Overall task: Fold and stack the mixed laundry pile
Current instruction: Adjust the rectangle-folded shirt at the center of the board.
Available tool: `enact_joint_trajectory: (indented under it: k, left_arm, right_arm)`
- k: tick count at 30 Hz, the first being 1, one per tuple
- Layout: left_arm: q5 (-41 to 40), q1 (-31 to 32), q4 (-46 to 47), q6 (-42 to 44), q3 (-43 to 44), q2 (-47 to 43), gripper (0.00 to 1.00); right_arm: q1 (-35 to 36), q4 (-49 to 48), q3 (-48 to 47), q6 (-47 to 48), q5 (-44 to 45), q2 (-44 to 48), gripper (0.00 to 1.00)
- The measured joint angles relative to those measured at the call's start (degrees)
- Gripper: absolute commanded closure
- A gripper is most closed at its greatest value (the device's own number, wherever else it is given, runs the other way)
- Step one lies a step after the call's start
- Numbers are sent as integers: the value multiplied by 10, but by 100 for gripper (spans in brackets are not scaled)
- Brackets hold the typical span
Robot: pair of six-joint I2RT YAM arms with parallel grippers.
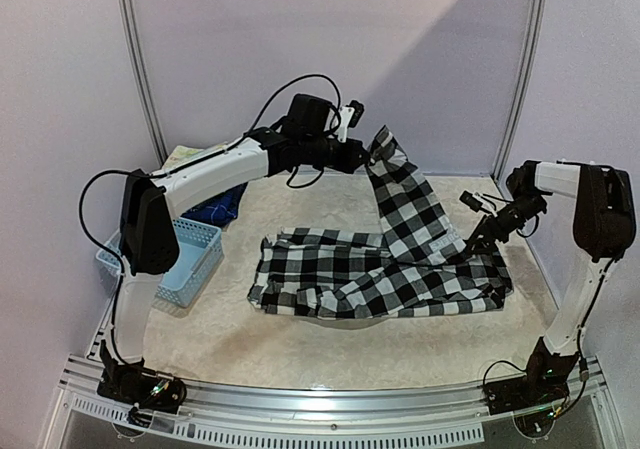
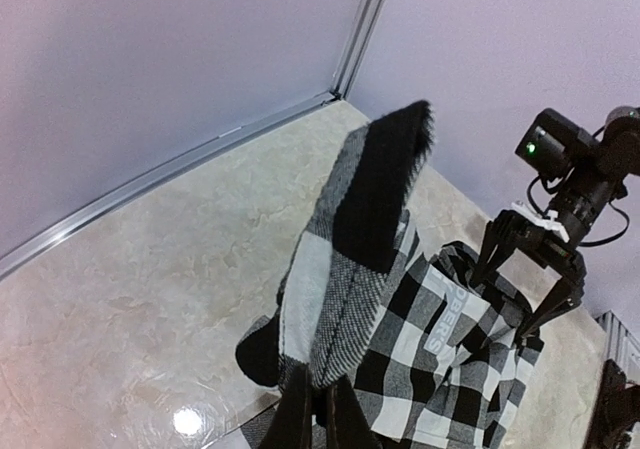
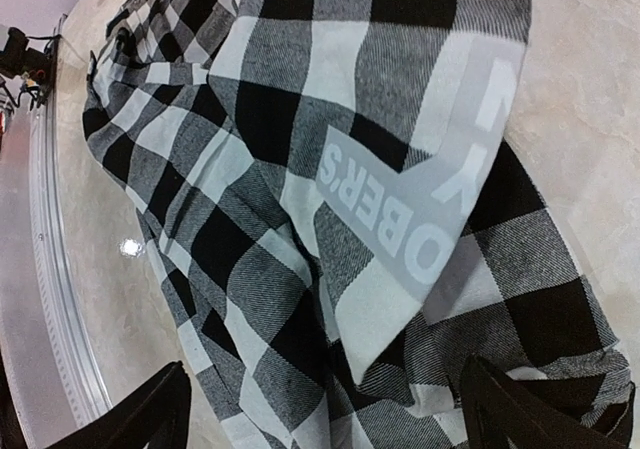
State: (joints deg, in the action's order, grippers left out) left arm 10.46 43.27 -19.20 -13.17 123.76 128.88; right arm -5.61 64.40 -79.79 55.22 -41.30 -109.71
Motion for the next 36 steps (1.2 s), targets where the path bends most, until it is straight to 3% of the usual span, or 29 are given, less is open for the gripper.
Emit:
enact_joint_trajectory:
  k: [4, 10, 16, 21, 32, 36]
  left_arm:
    - [10, -15, 1, -46, -4, 0, 100]
    - [40, -39, 0, -119, -5, 0, 100]
    - [76, -48, -23, -173, -8, 0, 100]
    - [87, -48, -42, -197, -67, -13, 100]
    - [84, -66, -68, -223, -163, -38, 100]
    - [86, -86, -69, -242, -180, -57, 100]
  right_arm:
    - [0, 6, -17, 13, 3, -26, 23]
    - [0, 10, -46, 0, 10, -60, 29]
    - [0, 15, -61, -12, 17, -85, 65]
    - [0, 28, -84, -25, 19, -107, 70]
    - [0, 58, -99, -41, 43, -133, 99]
    - [-1, 71, -108, -52, 57, -153, 100]
